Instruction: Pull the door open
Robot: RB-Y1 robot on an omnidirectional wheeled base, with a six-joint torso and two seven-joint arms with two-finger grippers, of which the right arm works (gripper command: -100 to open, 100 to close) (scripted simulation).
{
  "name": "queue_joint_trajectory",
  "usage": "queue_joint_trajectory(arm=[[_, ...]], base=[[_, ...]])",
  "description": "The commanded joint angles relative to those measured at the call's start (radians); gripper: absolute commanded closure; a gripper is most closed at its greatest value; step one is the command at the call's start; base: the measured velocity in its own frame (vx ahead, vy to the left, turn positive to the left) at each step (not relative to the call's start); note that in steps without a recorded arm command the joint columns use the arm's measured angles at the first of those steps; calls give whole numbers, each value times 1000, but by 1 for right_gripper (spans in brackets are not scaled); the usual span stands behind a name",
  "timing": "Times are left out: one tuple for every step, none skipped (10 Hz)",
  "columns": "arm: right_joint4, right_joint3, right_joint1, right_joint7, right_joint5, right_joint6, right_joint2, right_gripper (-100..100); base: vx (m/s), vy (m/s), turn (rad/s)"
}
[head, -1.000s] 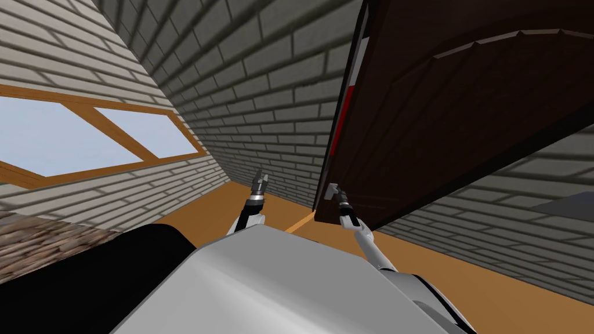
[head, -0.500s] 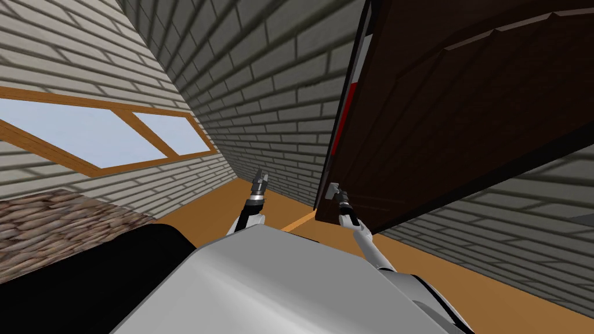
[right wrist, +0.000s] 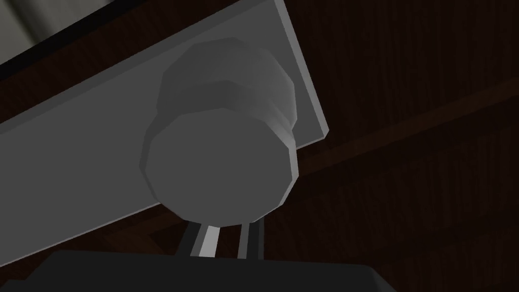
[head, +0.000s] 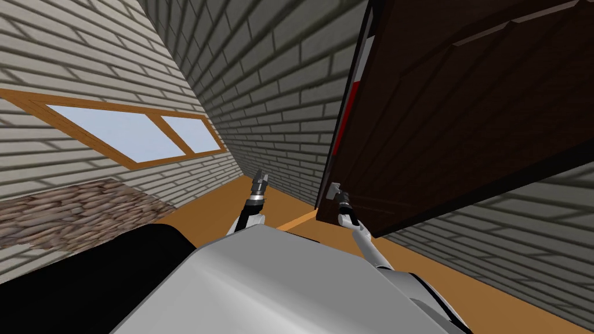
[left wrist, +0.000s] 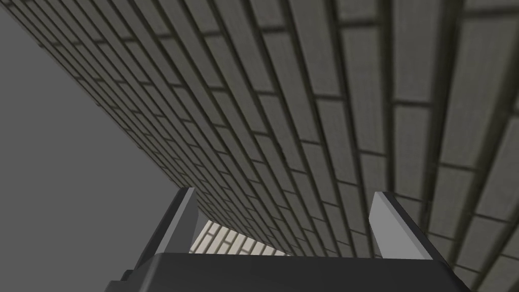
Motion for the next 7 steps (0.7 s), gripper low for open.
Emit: queue_joint_trajectory(arm=[[-22,1,-13,-50,-37,2,12,100],[-22,1,-13,-56,-37,2,12,100],[-22,1,-13,-56,-37,2,12,100],[-21,0,-15,-86,-60,6,15,100],[-20,-1,-17,-117,-83,10,19,100],[-19,-2,-19,-145,-106,14,22,100],[-18,-3,-21,-173,-129,18,25,100]], base=[[-85,-67,147],[-55,-44,61],[-18,-7,-7],[-30,-17,76],[-71,-49,138],[-81,-71,185],[-73,-76,159]])
